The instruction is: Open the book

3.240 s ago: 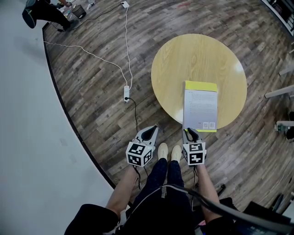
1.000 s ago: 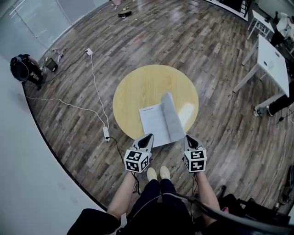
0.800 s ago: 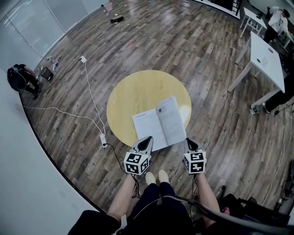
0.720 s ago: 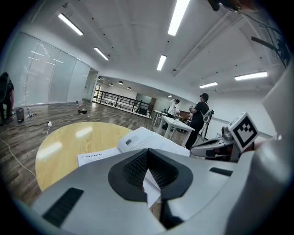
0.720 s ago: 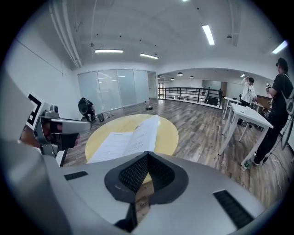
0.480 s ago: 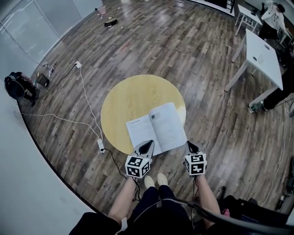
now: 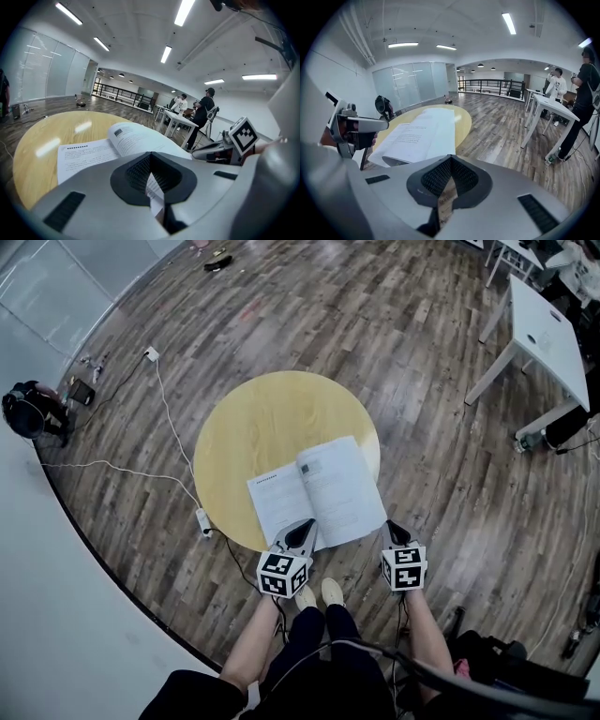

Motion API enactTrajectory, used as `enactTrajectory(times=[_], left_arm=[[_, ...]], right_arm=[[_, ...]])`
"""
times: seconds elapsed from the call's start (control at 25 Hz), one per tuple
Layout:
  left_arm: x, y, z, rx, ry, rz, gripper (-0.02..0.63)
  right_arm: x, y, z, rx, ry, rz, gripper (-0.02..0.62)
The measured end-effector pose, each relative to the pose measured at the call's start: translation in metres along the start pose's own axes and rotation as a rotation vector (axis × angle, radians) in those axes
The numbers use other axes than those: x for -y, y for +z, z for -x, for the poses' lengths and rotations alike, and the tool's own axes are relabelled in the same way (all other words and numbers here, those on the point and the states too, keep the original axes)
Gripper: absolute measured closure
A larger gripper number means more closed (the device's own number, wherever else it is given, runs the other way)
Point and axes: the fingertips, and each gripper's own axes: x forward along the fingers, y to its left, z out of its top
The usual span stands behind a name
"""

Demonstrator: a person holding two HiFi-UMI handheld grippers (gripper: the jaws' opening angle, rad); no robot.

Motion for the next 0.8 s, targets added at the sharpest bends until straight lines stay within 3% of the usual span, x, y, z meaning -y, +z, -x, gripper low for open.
enactTrajectory(times=[0.8], left_arm=[[-0.016, -0.029, -0.011, -0.054, 0.003, -0.01, 0.607]], right_arm=[[0.02, -0.049, -0.054, -0.058, -0.013, -0.056, 0.592]])
